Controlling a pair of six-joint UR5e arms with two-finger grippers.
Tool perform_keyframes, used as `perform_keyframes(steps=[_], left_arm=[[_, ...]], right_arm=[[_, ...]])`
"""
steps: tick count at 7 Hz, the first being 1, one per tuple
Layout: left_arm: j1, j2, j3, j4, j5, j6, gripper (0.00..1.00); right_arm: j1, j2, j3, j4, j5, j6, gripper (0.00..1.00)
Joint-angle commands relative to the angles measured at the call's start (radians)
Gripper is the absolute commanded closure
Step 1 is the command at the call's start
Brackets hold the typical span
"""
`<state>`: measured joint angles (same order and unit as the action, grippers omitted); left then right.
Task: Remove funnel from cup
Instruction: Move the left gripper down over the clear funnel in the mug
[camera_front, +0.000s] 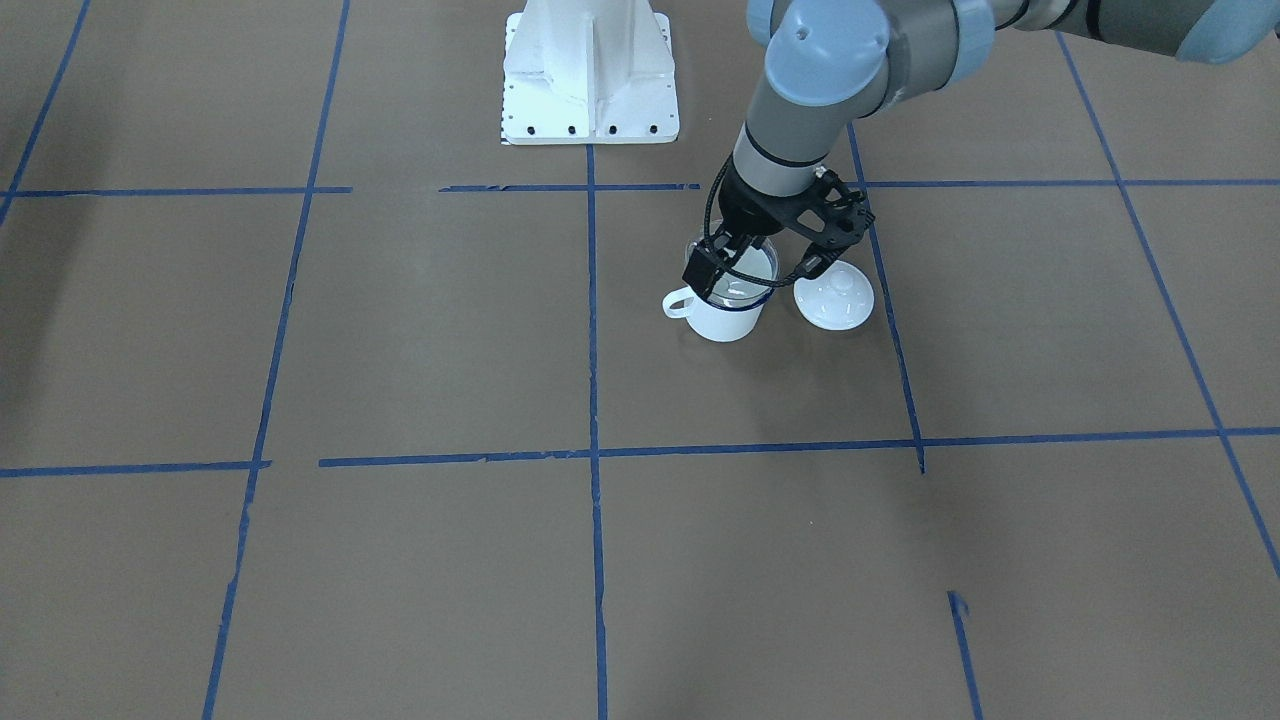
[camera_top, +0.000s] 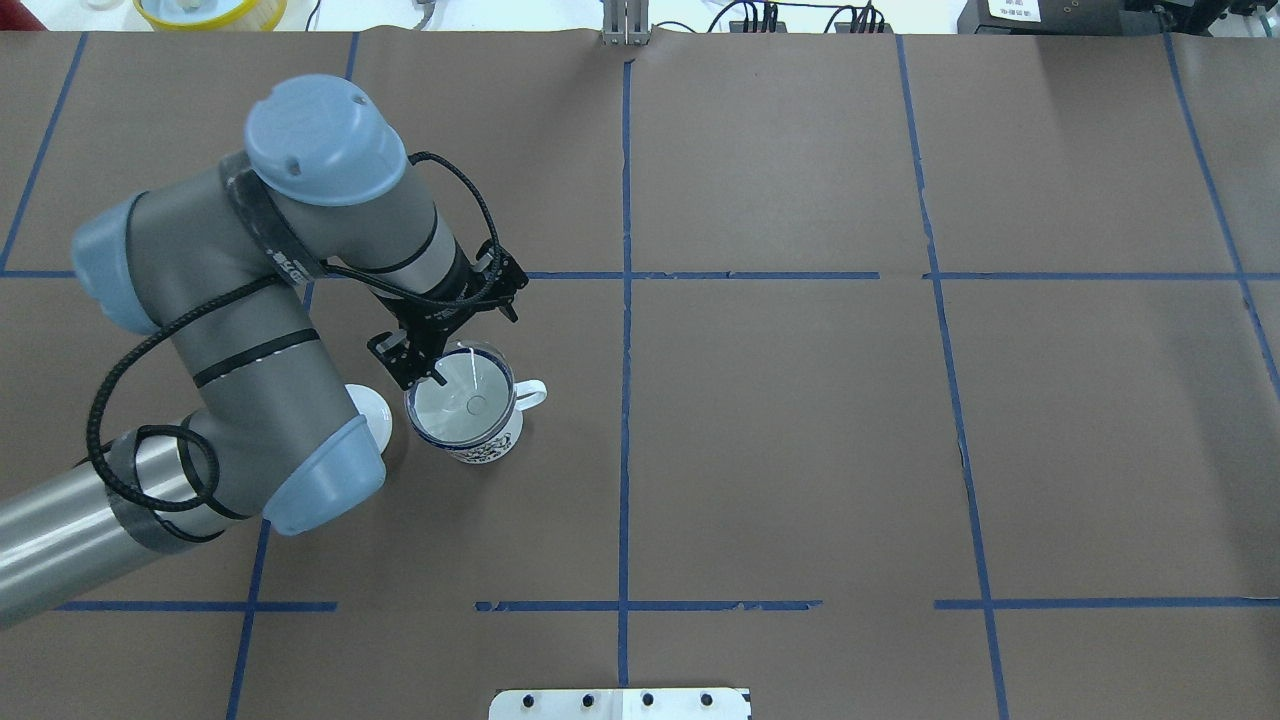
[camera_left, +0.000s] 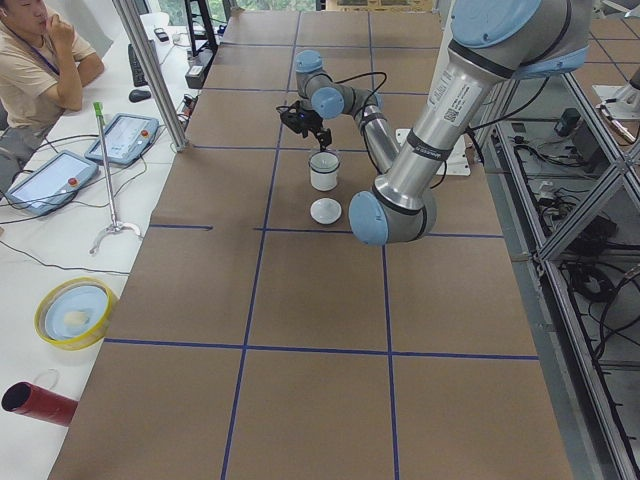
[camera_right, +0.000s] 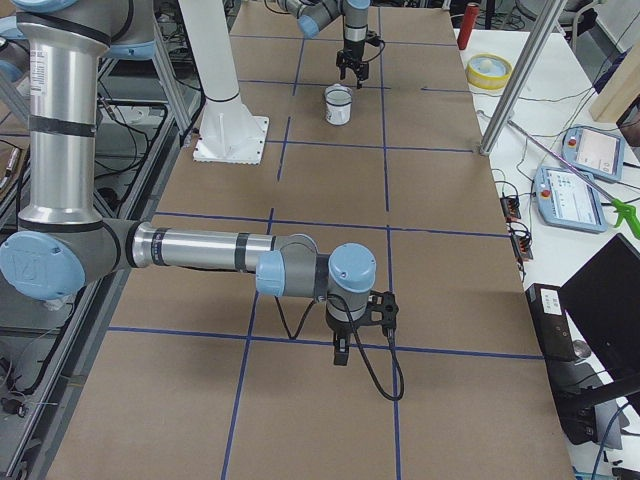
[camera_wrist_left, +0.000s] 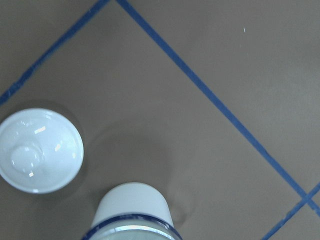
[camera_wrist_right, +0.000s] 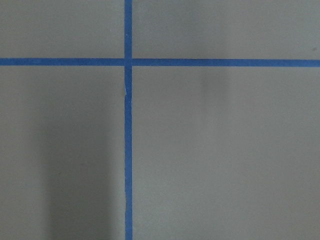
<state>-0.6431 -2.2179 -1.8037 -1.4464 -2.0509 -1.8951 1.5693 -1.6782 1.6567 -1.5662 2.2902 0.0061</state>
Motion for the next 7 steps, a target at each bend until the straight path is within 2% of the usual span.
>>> perform_keyframes(steps=[1, 2, 4, 6, 7], left_arm=[[0.034, -0.022, 0.033, 0.003, 0.056, -0.010, 0.05], [0.036, -0.023, 0.035, 0.003, 0.070, -0.003, 0.11], [0.036, -0.017, 0.038, 0.001, 0.080, 0.001, 0.35], [0.036, -0.020, 0.055, 0.000, 0.080, 0.004, 0.44], [0.036, -0.019, 0.058, -0.002, 0.080, 0.004, 0.45]], right_arm=[[0.000, 0.000, 0.000, 0.000, 0.000, 0.000, 0.00], [0.000, 0.000, 0.000, 0.000, 0.000, 0.000, 0.00], [0.000, 0.000, 0.000, 0.000, 0.000, 0.000, 0.00], [0.000, 0.000, 0.000, 0.000, 0.000, 0.000, 0.00], [0.000, 0.000, 0.000, 0.000, 0.000, 0.000, 0.00]])
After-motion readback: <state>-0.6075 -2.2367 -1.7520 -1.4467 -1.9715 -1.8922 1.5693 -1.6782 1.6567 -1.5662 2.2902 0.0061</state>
